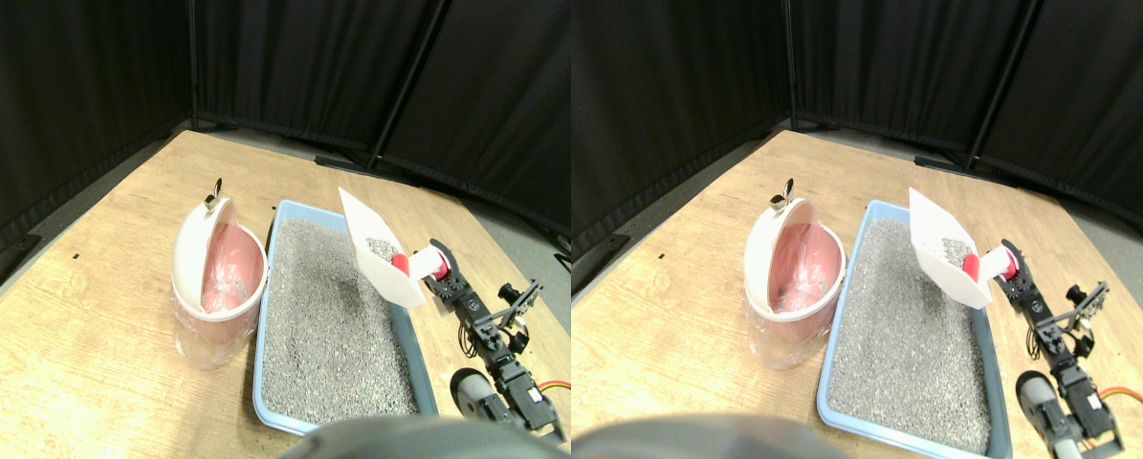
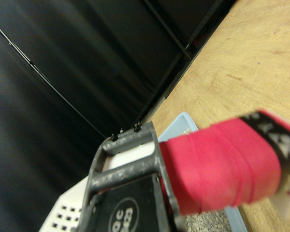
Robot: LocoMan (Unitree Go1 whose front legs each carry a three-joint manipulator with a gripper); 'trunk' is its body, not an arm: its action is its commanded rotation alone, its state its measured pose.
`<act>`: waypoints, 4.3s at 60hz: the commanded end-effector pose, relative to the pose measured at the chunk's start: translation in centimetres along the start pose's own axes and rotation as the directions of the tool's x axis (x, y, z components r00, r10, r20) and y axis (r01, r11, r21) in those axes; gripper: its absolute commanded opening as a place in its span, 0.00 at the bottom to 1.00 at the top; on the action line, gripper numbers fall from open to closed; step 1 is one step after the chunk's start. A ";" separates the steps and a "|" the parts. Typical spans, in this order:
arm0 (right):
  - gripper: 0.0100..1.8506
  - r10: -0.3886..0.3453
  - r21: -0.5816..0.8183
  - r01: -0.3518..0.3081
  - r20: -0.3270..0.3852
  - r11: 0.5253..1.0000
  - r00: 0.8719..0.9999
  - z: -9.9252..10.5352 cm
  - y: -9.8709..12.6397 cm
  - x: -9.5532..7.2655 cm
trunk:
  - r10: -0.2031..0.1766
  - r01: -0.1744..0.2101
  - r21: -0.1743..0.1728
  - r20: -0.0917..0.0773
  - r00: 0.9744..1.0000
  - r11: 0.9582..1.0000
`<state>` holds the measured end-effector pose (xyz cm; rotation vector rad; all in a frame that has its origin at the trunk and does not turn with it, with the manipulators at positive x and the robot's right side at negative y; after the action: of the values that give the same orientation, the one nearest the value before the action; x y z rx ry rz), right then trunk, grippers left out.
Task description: Scoop (unimanual)
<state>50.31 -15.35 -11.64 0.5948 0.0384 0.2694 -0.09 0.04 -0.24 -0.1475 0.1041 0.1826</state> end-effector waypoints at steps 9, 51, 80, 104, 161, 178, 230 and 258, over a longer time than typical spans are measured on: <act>0.02 0.035 -0.120 -0.026 0.071 0.992 0.997 1.8 1.4 0.5 | 0.027 -0.027 -0.008 0.003 1.000 1.000; 0.02 0.154 -0.441 -0.142 -0.009 0.886 0.988 2.7 2.8 2.4 | 0.054 -0.054 -0.009 0.016 0.998 0.998; 0.02 0.193 -0.443 -0.198 -0.055 0.874 0.980 1.6 4.5 3.1 | 0.096 -0.096 -0.023 0.022 0.995 0.995; 0.02 0.202 -0.454 -0.227 -0.105 0.861 0.974 0.7 5.8 3.8 | 0.145 -0.144 -0.043 0.021 0.989 0.989; 0.02 0.229 -0.470 -0.307 -0.216 0.827 0.949 -2.3 8.3 5.0 | 0.247 -0.244 -0.078 0.031 0.968 0.967; 0.02 0.203 -0.525 -0.320 -0.268 0.788 0.942 -2.2 9.1 5.7 | 0.247 -0.244 -0.082 0.033 0.968 0.966; 0.02 0.198 -0.612 -0.364 -0.323 0.702 0.925 -2.9 11.7 7.4 | 0.263 -0.259 -0.099 0.035 0.964 0.961; 0.05 0.196 -0.669 -0.392 -0.352 0.632 0.915 -3.4 13.1 7.4 | 0.268 -0.263 -0.104 0.038 0.963 0.959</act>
<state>54.23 -1.95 -7.85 -0.2677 0.1046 0.6313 -0.23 0.08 -0.43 -0.2232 0.0703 0.3975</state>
